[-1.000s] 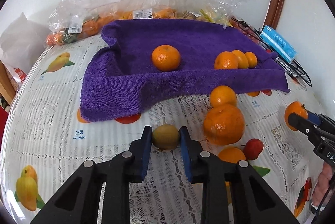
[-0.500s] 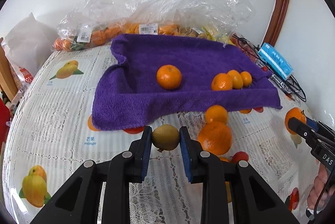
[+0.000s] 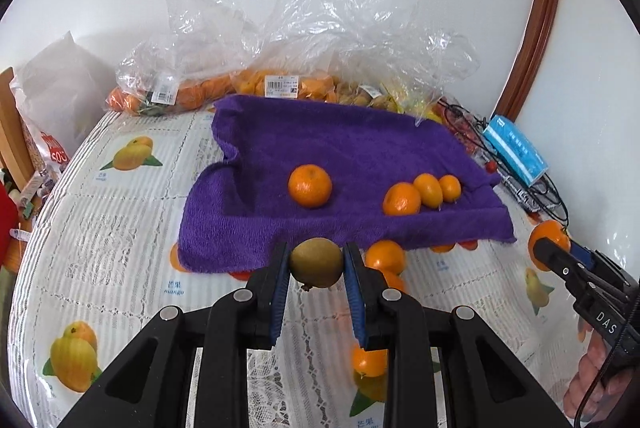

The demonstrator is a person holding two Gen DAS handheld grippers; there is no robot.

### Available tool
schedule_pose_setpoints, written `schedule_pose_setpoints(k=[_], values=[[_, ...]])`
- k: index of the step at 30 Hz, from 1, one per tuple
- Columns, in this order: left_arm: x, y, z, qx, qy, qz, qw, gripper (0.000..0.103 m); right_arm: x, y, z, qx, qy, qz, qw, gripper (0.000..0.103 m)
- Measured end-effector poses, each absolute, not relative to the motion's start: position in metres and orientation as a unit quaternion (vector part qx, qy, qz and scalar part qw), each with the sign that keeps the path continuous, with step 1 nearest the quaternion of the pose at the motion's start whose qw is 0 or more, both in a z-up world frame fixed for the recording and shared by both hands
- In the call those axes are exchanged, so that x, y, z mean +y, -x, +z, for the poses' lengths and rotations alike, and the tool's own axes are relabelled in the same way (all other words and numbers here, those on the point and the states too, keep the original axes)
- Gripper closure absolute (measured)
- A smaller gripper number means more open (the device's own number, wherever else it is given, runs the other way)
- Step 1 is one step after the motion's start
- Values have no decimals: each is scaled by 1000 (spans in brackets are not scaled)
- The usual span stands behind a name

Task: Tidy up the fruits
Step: 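Lift both held fruits and carry them over the purple towel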

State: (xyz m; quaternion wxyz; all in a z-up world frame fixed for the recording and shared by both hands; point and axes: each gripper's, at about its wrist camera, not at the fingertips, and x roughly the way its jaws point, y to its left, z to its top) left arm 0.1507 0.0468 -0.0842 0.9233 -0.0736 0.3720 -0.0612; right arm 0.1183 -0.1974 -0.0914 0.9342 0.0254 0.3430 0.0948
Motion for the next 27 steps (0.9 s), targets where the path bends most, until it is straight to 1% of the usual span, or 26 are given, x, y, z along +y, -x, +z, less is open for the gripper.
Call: schedule_pose_setpoints(k=[9,15,27], values=[[49,-173,-63,344,64,-46,936,78,-186,-147,-69,322,-25,99,941,59],[54,-195,-66,343,77,-39,935,78,-184,-176,-66,316,-39,101,942,59],[56,-245,-67,338,73,-35,938,78,-174,-237,-58,314,-43,102,943,59]])
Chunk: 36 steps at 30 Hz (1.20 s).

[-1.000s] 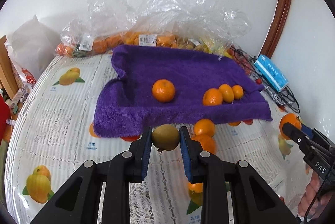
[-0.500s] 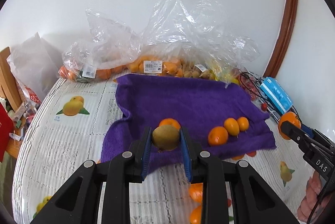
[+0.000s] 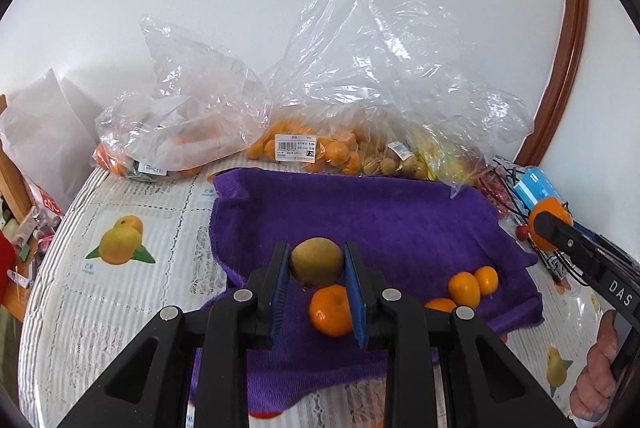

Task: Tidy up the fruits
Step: 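Lift both held fruits and carry them over the purple towel, then lower both fruits onto the purple towel and open both tools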

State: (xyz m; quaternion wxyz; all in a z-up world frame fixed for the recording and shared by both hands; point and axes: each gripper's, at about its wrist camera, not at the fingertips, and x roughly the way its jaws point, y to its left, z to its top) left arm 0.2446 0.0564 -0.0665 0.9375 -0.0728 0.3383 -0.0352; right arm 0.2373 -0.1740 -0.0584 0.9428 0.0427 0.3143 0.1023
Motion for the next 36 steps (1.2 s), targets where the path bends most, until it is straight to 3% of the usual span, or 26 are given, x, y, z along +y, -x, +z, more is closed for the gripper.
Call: schedule_pose_setpoints(k=[11,36], values=[[67,-254,-93,349,70,-20,934,78,-166,-265,-102,344,-28,108,932,59],[64,-259,-109,371,73,-13,926,78,-161,-272,-132,361,-21,108,926,59]])
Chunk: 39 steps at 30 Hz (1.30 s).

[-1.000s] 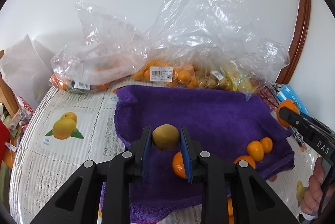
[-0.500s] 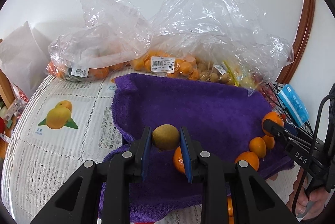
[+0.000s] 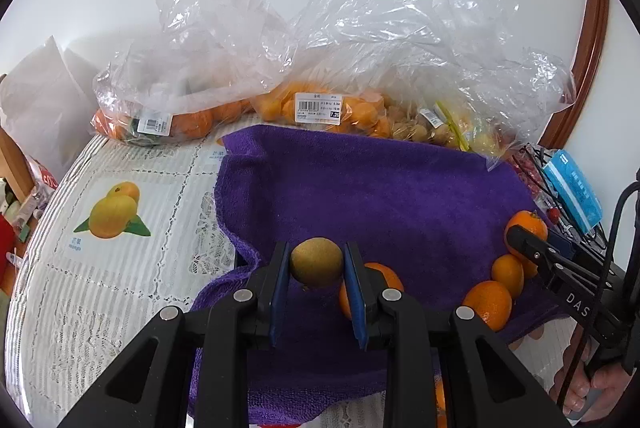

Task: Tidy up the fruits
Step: 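Lower both fruits onto the purple towel and open both tools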

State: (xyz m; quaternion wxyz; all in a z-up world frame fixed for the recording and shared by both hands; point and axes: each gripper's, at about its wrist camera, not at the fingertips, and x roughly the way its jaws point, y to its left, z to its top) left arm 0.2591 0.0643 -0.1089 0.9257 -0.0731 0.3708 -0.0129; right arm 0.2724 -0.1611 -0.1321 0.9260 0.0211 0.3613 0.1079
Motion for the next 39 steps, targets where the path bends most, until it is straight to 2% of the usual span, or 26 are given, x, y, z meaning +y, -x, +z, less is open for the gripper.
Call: schedule_pose_setpoints(k=[28,35,37,38,39], values=[[62,-265,-122,401,65,-10,914,78,-160,-268,-131,364,-19,113,924,59],[61,-263,-121,397,66,-15,915,78,-162,-265,-128,359,-23,111,927,53],[60,-262,-119,393,66,-19,917,76,-163,-265,-128,359,-26,110,927,52],[60,-261,-118,390,66,-21,918,72,-164,-266,-128,360,-27,109,926,51],[60,-261,-117,387,67,-23,919,62,-164,-266,-128,360,-29,108,926,51]])
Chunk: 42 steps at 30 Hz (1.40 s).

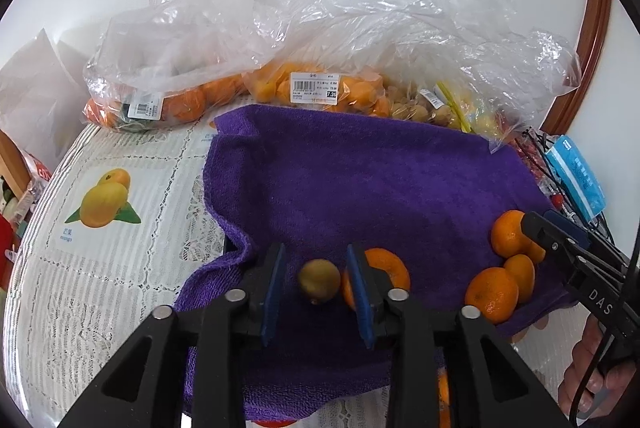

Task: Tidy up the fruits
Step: 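Lower both fruits onto the purple towel and open both tools, then withdraw both open tools from the towel toward the loose fruit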

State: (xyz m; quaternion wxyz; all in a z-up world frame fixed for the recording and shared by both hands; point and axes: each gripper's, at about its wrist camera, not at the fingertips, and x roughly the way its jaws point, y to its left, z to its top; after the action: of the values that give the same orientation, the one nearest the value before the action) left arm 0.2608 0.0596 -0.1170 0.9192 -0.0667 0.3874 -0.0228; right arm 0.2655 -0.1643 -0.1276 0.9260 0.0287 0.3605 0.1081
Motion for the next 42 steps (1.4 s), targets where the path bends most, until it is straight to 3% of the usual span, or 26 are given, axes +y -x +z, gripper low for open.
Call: schedule_pose_setpoints(k=[2,19,32,35,42], values=[[60,-259,-115,382,66,-21,922,50,-165,-265,-127,362,-31,110,925,51],[55,-248,-98,350,61,-20,935,50,-166,-243,-106,327,-22,100,939,51],[48,-211,-88,354,27,-57,933,50,-146,-182,-91,346,-14,106,932,51],[59,-200,-90,362,35,-58,930,40,-141,-169,-95,361,-19,109,926,47],[86,-178,-102,376,44,-44,924,39,-131,-144,-108,393,-36,109,912,45]])
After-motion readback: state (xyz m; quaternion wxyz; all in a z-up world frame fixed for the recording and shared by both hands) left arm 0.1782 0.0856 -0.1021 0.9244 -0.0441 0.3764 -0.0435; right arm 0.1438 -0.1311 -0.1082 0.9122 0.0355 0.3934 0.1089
